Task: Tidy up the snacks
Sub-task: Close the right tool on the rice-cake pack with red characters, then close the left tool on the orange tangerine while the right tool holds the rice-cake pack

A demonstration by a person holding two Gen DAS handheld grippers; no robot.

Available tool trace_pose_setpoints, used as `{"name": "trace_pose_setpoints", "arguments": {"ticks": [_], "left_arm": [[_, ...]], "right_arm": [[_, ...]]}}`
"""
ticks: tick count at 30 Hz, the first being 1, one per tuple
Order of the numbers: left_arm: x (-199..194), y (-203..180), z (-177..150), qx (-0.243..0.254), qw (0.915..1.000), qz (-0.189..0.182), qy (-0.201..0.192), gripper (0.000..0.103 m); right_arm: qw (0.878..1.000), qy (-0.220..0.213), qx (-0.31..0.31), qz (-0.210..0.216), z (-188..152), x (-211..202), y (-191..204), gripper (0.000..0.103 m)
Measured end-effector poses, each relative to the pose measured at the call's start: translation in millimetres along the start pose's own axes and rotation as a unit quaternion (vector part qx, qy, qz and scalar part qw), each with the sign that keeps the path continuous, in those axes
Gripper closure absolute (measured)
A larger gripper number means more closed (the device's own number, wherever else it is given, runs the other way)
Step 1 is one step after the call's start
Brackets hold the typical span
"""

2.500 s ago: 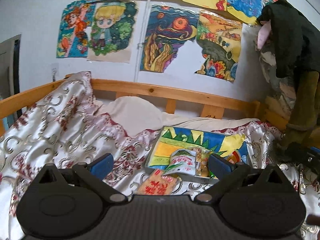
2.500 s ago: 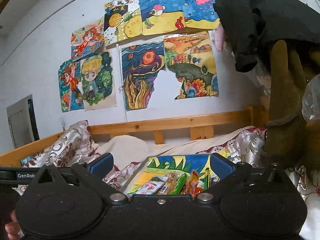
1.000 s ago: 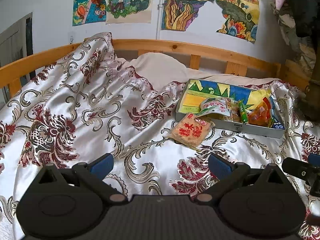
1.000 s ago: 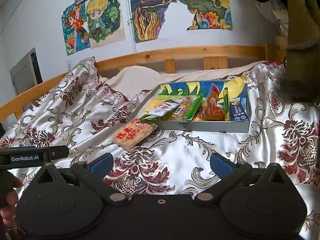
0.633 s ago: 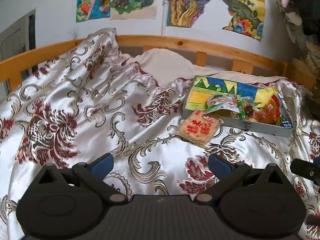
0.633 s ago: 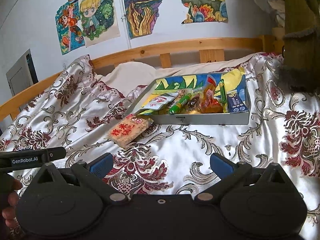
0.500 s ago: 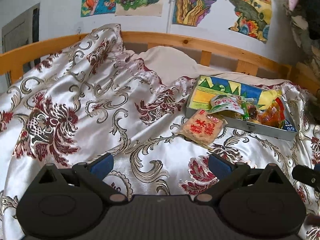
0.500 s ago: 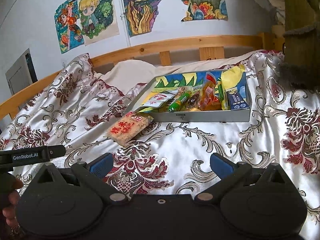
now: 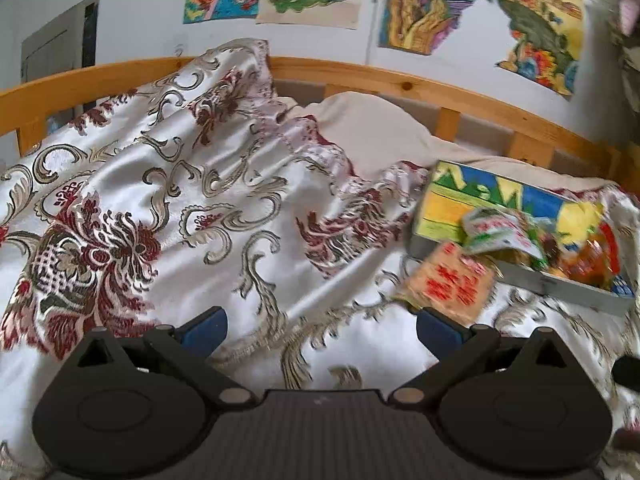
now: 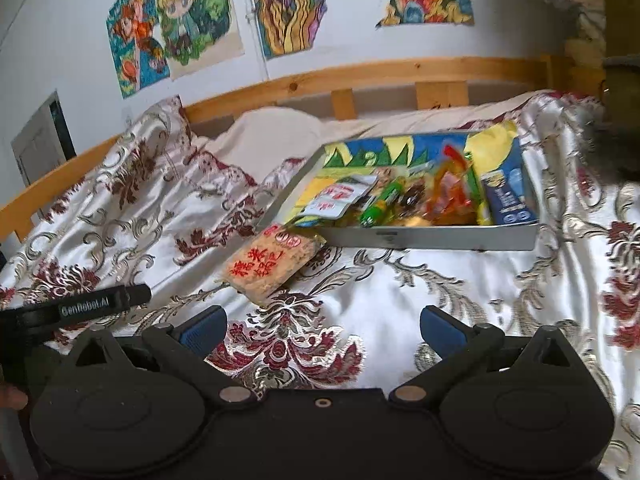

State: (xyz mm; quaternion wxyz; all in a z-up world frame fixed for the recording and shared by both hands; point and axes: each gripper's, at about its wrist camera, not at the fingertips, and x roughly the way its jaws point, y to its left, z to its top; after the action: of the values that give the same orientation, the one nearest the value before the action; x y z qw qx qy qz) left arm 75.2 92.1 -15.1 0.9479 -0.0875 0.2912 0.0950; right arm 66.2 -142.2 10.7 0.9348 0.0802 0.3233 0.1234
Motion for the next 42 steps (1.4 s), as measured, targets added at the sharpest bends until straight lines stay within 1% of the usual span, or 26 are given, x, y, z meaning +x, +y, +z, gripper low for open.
{"name": "trace_pose_setpoints", "arguments": {"ticks": [4,6,11,19,22,25,29,31,33,34,36,39,42], "left_arm": [[14.6,4.0,12.7,0.000,0.9999,0.010,-0.008,0.000],[18.4,5.4,16.2,0.004,0.9997,0.017,-0.019,0.000],[27.9,9.4,22.2,0.015,0.9989,0.036,-0.026,0.000],[36.7,29.2,25.2,-0.055,0.9946,0.081,-0.034,0.000],[36.3,39.3,24.9,-0.087,0.9920,0.083,-0.039,0.000],[35.9,47.7,25.4,-0.113,0.9895,0.078,-0.044,0.001],[35.5,52.1,24.5,-0.126,0.9882,0.074,-0.045,0.000],[35.9,52.3,24.1,-0.126,0.9882,0.074,-0.045,0.000],[36.6,51.0,23.9,-0.124,0.9885,0.074,-0.045,0.000],[36.9,50.1,23.5,-0.122,0.9887,0.075,-0.045,0.001],[36.4,46.9,23.4,-0.119,0.9889,0.077,-0.046,0.000],[35.6,41.4,23.9,-0.103,0.9905,0.076,-0.050,0.000],[34.1,33.9,23.6,-0.086,0.9918,0.076,-0.056,0.000]], "right_arm": [[1.000,0.022,0.004,0.001,4.8,27.8,11.6,0.001],[0.999,0.034,0.011,0.006,6.7,40.6,15.5,0.001],[0.998,0.053,0.023,0.010,16.9,74.8,25.3,0.001],[0.995,0.077,0.067,0.008,38.5,132.4,45.0,0.001],[0.993,0.083,0.085,0.004,47.0,152.3,53.6,0.001],[0.992,0.092,0.086,-0.016,54.4,173.1,66.0,0.001],[0.989,0.113,0.076,-0.054,54.7,197.1,77.5,0.001],[0.988,0.119,0.069,-0.072,51.4,203.4,77.7,0.003],[0.988,0.120,0.072,-0.059,47.6,202.7,73.3,0.013],[0.989,0.122,0.075,-0.048,45.9,200.6,69.9,0.015],[0.989,0.124,0.071,-0.039,44.3,196.4,65.4,0.026],[0.989,0.123,0.072,-0.026,42.4,185.3,56.3,0.031],[0.989,0.127,0.073,-0.015,41.6,174.4,47.0,0.031]]}}
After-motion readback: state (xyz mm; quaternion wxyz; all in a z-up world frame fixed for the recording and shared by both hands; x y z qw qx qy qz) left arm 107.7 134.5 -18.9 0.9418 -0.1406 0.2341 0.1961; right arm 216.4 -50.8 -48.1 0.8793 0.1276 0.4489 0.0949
